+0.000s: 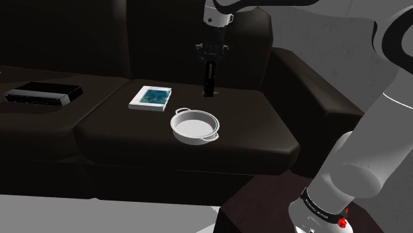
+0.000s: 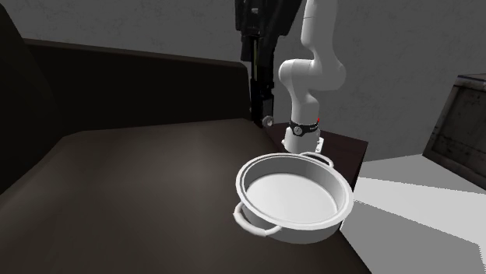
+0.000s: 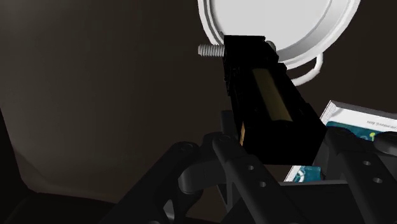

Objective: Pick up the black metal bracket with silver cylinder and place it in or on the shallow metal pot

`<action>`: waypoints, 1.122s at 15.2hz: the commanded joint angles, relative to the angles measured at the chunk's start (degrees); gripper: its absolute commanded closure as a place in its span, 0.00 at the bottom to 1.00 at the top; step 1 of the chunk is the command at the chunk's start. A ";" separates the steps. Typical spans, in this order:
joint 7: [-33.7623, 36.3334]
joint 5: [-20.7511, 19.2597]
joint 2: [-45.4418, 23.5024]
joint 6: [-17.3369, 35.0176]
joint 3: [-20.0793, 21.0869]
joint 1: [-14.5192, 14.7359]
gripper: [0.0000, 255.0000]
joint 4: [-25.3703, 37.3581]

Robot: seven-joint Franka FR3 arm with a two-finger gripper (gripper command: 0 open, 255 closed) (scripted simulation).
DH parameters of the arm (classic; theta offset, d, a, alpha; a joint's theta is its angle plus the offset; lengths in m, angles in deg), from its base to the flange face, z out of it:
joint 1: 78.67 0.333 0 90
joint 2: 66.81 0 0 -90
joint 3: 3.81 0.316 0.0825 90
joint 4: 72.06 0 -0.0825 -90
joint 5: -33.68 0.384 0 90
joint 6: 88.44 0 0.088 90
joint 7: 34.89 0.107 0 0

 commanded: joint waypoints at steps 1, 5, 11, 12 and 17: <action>2.93 -0.19 -0.16 -0.54 1.56 1.30 1.00 0.36; 8.24 -0.79 -1.98 -2.59 4.50 3.81 1.00 3.58; 8.64 -0.72 -1.15 2.19 4.41 3.74 1.00 -2.03; 8.71 -0.73 -1.07 2.97 4.40 3.73 1.00 -2.90; 9.11 -0.80 -0.84 6.84 4.36 3.71 1.00 -7.01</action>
